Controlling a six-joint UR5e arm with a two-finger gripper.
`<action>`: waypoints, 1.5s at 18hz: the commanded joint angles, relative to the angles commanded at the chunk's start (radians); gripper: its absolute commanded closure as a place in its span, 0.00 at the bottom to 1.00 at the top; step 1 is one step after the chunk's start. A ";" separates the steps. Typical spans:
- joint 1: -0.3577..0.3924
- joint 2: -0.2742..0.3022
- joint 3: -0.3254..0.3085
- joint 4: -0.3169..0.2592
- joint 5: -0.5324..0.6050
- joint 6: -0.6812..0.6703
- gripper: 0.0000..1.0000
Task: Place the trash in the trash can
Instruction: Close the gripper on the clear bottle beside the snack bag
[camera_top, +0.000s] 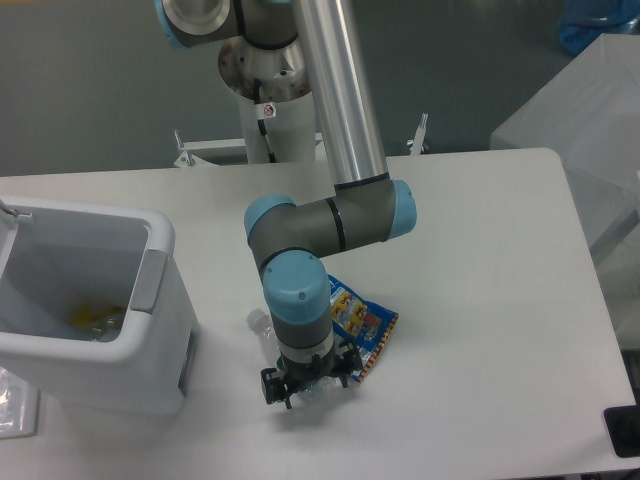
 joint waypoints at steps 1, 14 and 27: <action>0.000 0.000 -0.002 0.000 0.005 0.000 0.00; -0.005 0.000 -0.008 -0.002 0.015 -0.009 0.12; -0.005 0.005 -0.009 -0.002 0.015 -0.005 0.33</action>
